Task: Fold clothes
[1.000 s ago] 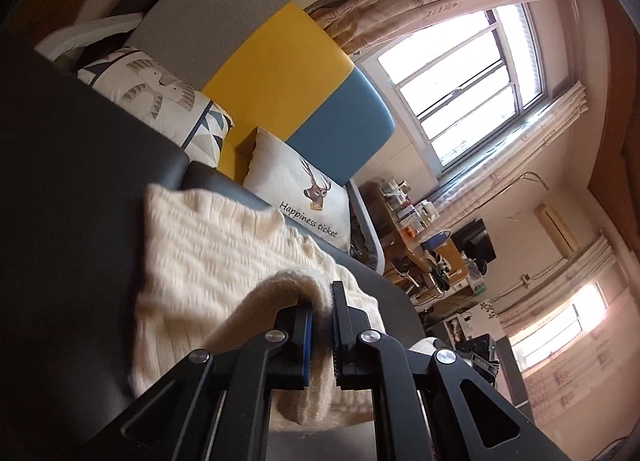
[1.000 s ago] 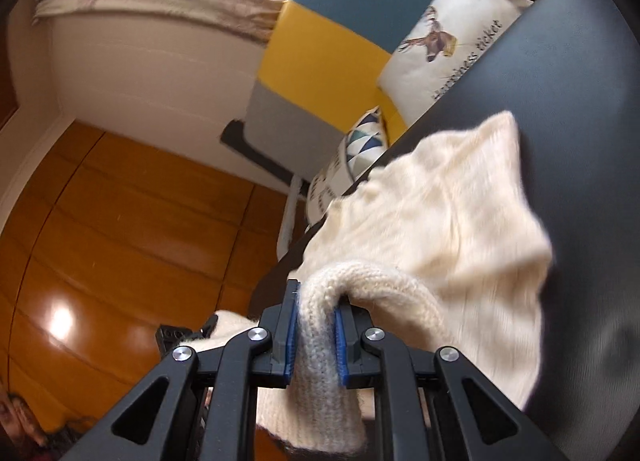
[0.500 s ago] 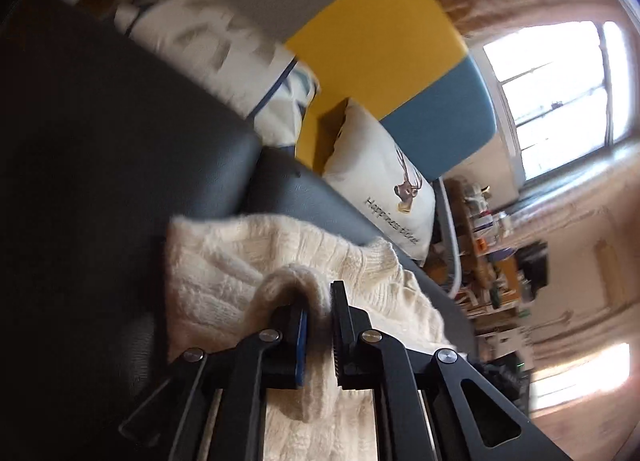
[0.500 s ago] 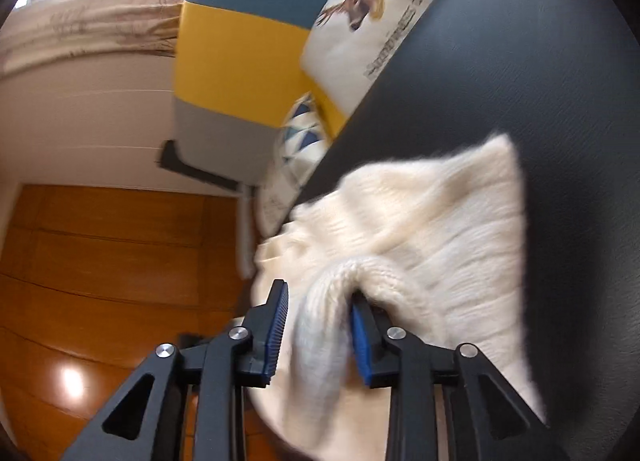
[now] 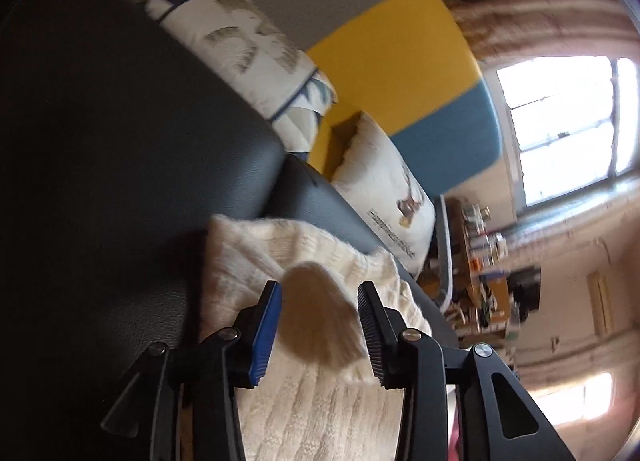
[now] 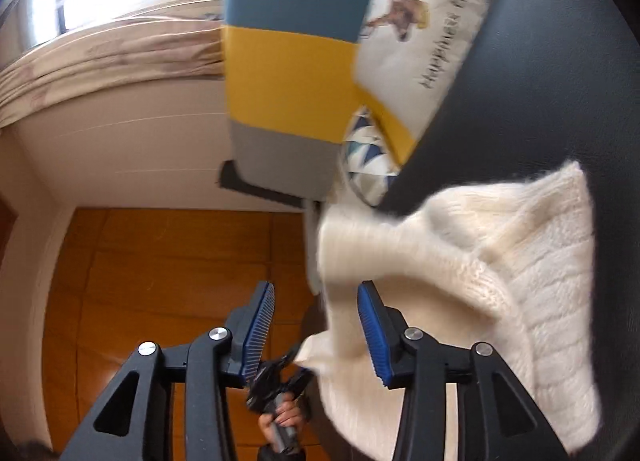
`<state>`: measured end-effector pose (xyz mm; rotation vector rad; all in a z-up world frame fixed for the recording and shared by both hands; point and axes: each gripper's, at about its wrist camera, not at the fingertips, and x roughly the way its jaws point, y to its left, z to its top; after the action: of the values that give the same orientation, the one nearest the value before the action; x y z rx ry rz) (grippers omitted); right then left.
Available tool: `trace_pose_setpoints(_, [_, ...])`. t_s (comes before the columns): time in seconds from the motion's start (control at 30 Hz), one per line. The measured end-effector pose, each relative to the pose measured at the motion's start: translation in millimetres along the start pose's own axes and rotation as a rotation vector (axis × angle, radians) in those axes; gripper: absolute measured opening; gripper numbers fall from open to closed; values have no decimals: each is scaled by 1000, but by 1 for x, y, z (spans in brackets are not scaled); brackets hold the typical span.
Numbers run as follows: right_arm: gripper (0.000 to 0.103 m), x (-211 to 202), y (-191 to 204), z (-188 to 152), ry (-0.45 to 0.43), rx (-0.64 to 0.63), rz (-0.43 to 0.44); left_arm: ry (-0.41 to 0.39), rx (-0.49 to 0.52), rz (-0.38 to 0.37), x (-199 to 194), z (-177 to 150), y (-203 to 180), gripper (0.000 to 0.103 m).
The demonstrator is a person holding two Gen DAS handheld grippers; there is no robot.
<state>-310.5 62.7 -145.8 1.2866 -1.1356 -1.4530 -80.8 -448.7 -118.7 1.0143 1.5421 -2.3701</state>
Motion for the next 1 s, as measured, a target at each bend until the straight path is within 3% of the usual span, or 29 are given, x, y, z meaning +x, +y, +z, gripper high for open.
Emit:
trace_pose_setpoints(0.07, [46,2,5,-6,5,-32,-62,-19,9,-2,-7,-2,2,39])
trace_pose_setpoints(0.13, [46,2,20,-20,44,-144,-135,-35,45,-4,-17,-5,1,39])
trace_pose_setpoints(0.23, [46,10,42,-43,100,-342,-323,-40,162,32,-27,-14,-6,39])
trace_pose_setpoints(0.4, [46,52,57,-71,218,-584,-578,32,280,82,-11,-31,-18,39])
trace_pose_setpoints(0.53, [46,81,35,-81,325,-669,-774,127,359,181,20,-47,-27,39])
trace_pose_setpoints(0.63, [46,80,31,-81,348,-650,-791,191,417,250,42,-59,-34,39])
trace_pose_setpoints(0.7, [44,76,26,-83,384,-622,-788,202,424,251,42,-62,-32,39])
trace_pose_setpoints(1.0, [42,28,18,-126,481,-572,-745,271,473,255,2,-106,-26,36])
